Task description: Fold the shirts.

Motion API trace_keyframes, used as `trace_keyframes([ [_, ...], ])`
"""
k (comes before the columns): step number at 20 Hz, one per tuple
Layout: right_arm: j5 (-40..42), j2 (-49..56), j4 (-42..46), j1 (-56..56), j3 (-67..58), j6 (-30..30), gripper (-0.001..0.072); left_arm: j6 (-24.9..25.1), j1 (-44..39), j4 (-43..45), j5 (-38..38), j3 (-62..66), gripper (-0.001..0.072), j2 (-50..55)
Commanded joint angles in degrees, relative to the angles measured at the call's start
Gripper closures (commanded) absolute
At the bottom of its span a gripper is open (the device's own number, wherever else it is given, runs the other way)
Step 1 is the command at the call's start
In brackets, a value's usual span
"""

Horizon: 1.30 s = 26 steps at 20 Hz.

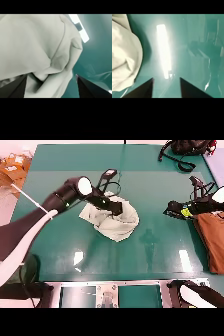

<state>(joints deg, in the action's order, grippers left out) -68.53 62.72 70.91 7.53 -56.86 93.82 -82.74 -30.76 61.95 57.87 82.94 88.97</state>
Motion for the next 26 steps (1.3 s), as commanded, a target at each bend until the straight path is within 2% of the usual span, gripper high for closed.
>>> trace_keyframes([
  [1, -2.3, 0.0, 0.0, 2.1, 1.2, 0.0, 0.0278, 0.7, 8.0, 2.1, 9.7, 3.9, -0.0013, 1.1],
  [4, -0.1, 0.0, -4.0, 2.2, 8.7, -0.9, 0.0278, 0.7, 18.9, 6.3, 13.5, 4.3, -0.0013, 1.4],
  [8, 9.6, 0.7, -18.9, 0.0, 20.2, -8.6, 0.0284, 0.7, 28.0, 5.7, 9.6, -2.1, -0.0013, 3.1],
  [10, 12.5, 3.1, -22.9, -4.2, 21.6, -10.8, 0.0288, 3.1, 28.7, 3.0, 7.2, -5.0, -0.0013, 5.4],
  [13, 18.8, 7.9, -25.9, -12.7, 21.1, -10.9, 0.0296, 8.0, 27.3, -5.3, 6.2, -6.7, -0.0013, 10.3],
  [14, 20.0, 9.8, -26.4, -15.1, 20.5, -11.0, 0.0319, 8.3, 26.9, -6.7, 5.5, -6.8, -0.0013, 11.8],
  [17, 21.7, 15.1, -27.6, -19.3, 17.9, -11.0, 0.0323, 9.4, 25.9, -10.6, 4.5, -6.8, -0.0011, 14.4],
  [18, 22.4, 16.7, -28.0, -20.1, 16.9, -11.0, 0.0323, 9.9, 25.9, -11.5, 4.6, -6.8, 0.0062, 14.9],
  [20, 23.3, 19.1, -29.2, -21.2, 15.1, -11.0, 0.0326, 11.4, 25.9, -12.8, 4.5, -6.8, 0.0284, 15.2],
  [21, 23.4, 20.1, -29.6, -21.8, 14.1, -11.0, 0.0369, 12.3, 25.9, -13.3, 4.5, -6.8, 0.0417, 15.2],
  [22, 23.5, 20.9, -29.7, -22.3, 13.2, -11.0, 0.0383, 13.2, 25.9, -13.6, 4.7, -6.8, 0.0632, 15.2],
  [23, 23.6, 21.3, -29.6, -22.5, 12.5, -11.1, 0.0437, 13.4, 25.9, -13.5, 4.9, -6.6, 0.0688, 15.2],
  [24, 23.5, 21.2, -29.6, -22.5, 12.0, -12.3, 0.0630, 13.4, 26.1, -12.6, 5.6, -6.3, 0.0688, 15.1],
  [25, 22.7, 21.2, -29.5, -22.1, 11.4, -13.7, 0.0687, 13.4, 26.5, -11.5, 6.8, -5.5, 0.0688, 15.0],
  [26, 20.9, 21.2, -28.7, -20.9, 10.6, -14.5, 0.0687, 13.2, 27.2, -9.9, 8.5, -4.2, 0.0689, 15.0],
])
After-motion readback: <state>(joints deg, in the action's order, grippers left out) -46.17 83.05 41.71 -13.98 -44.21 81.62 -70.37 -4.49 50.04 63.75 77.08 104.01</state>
